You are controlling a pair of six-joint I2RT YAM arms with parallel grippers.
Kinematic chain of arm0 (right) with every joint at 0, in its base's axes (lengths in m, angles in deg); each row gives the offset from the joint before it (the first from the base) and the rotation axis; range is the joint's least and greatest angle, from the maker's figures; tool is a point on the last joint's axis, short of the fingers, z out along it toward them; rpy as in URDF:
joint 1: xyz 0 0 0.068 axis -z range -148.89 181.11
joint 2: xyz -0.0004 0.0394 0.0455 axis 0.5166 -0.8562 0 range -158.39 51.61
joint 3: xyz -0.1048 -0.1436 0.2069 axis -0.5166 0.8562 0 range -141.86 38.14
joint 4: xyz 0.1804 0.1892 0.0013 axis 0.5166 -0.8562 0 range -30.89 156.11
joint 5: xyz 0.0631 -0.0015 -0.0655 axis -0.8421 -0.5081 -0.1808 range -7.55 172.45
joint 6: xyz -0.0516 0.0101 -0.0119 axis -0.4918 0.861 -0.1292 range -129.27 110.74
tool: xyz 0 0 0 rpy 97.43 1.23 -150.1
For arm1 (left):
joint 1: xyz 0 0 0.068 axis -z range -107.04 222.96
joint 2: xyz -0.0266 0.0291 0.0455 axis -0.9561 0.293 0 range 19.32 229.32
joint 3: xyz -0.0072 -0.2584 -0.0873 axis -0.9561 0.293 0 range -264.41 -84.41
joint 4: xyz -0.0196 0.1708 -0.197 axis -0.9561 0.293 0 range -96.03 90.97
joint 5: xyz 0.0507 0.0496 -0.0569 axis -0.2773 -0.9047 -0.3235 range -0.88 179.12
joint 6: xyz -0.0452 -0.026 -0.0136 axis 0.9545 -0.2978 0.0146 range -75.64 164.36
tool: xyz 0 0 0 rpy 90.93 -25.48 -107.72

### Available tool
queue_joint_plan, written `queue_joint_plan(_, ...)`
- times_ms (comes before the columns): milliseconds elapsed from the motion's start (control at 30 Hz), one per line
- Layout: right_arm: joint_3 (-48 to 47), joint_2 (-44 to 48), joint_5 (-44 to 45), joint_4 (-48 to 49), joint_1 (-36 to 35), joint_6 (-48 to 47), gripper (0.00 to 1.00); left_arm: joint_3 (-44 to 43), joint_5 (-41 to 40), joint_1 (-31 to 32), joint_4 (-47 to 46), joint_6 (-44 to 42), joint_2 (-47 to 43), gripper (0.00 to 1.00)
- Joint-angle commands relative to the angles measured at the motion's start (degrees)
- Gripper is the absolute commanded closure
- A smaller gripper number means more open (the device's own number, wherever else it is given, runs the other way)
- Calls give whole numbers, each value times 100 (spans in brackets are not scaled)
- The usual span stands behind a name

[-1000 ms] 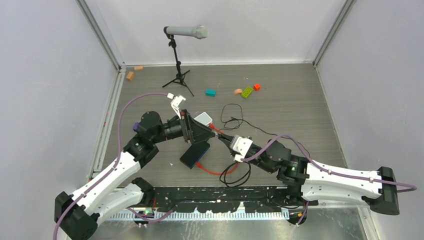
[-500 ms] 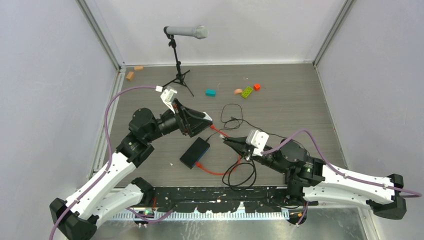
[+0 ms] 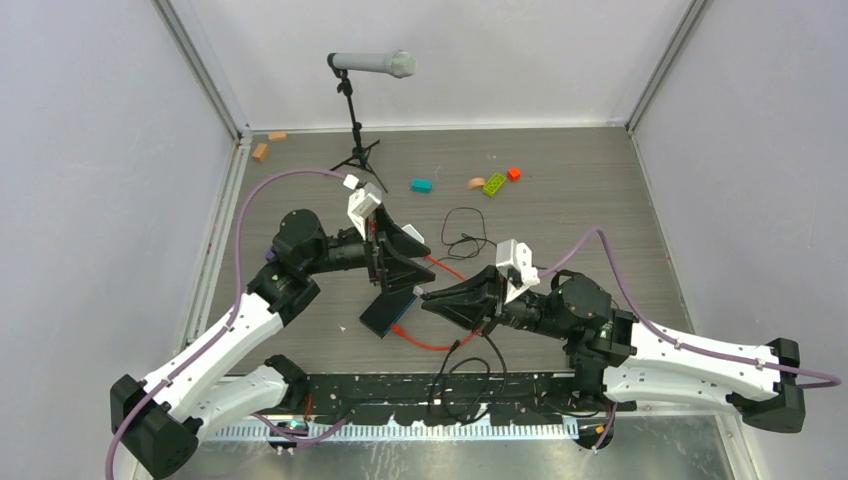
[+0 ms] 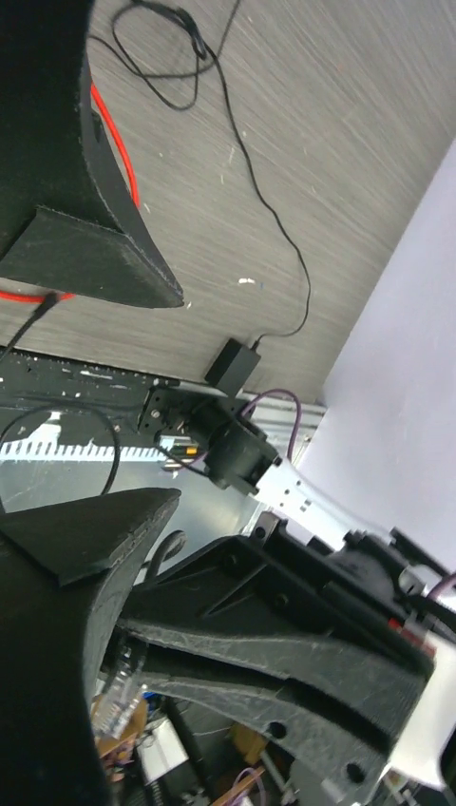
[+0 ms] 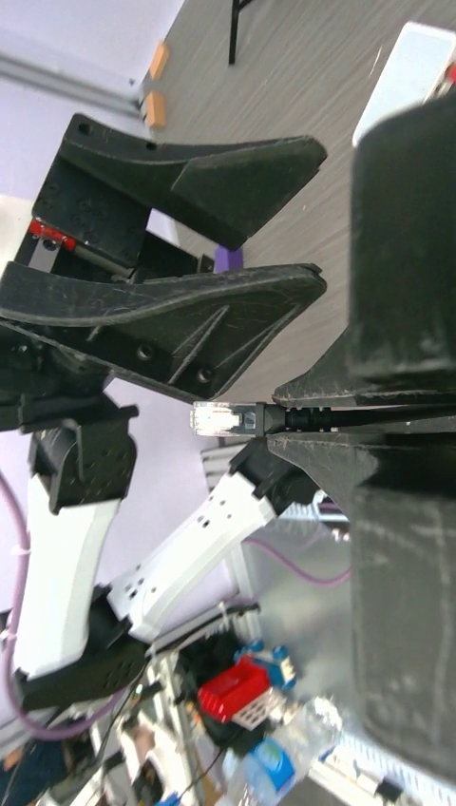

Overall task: Insert the plug into the switch port
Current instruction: Pick up the connector from the center of the board.

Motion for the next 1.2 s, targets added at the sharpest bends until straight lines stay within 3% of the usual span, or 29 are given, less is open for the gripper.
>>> queue_joint_plan(0,-76,4,-298,929,3,690,100,-40,674,45,-643,-120,-73,28)
queue_joint_plan(167,-54,11,-153,697,5,594,100,47,362,46,-346,-442,-107,24)
queue_joint_plan(333,-24,86,542,-144,2,14,99,-4,-1298,-28,581,-1070,-61,20)
queue_joint_plan(467,43,-64,1547,-802,38,-642,100,-82,-2074,-294,574,-1284,370,20)
queue_joint_plan(667,-209,-863,1708,-1546,812,-951,100,-14,-1815,-1206,-328,-900,1115,20)
queue_joint_plan(967,25,-2013,866,-948,1813,-804,100,440,-2170,-1828,-1149,-1183,1522,21)
queue_joint_plan(1167,3,-2652,524,-623,2153,-738,99,168,-1369,-2297,-1781,-1151,2653,21)
